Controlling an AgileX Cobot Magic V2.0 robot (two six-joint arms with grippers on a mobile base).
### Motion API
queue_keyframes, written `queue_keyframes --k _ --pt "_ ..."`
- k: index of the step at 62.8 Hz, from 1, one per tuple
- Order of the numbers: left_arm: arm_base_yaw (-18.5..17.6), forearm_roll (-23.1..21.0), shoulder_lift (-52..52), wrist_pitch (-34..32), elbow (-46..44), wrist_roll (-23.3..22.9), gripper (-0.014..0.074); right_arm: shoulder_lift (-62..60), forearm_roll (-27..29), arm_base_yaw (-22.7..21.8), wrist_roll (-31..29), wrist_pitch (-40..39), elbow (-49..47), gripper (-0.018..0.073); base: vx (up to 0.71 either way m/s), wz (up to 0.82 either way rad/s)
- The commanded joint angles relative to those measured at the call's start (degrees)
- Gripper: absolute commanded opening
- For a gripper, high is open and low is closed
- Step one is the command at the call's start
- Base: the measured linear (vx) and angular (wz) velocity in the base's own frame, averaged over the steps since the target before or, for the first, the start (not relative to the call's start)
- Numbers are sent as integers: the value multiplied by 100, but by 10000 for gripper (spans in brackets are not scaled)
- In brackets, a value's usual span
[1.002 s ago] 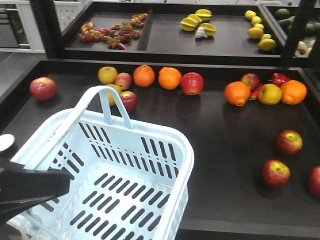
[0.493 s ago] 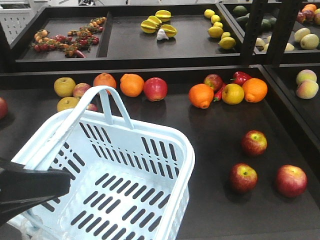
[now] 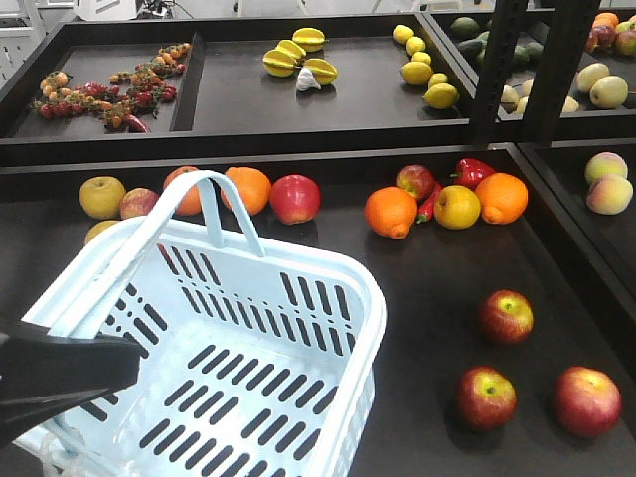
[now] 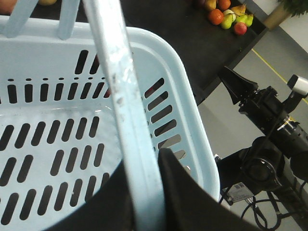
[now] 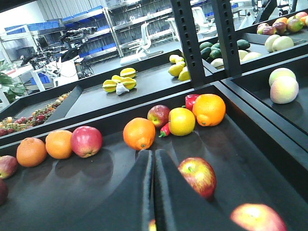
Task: Pick three apples into basket with both arms
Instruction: 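Drive the base up to the table with red apples, then hold the basket still in the left gripper at the table edge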
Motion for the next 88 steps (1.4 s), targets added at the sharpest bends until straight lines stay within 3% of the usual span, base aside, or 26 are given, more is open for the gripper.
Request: queue_keyframes --k 1,88 --pt "-11 -428 -47 -270 -185 18 -7 -61 -36 -45 -30 -402 73 -4 12 1" --pt "-11 -428 -47 -270 -185 18 -7 -61 -36 -45 -30 -402 73 -4 1 3"
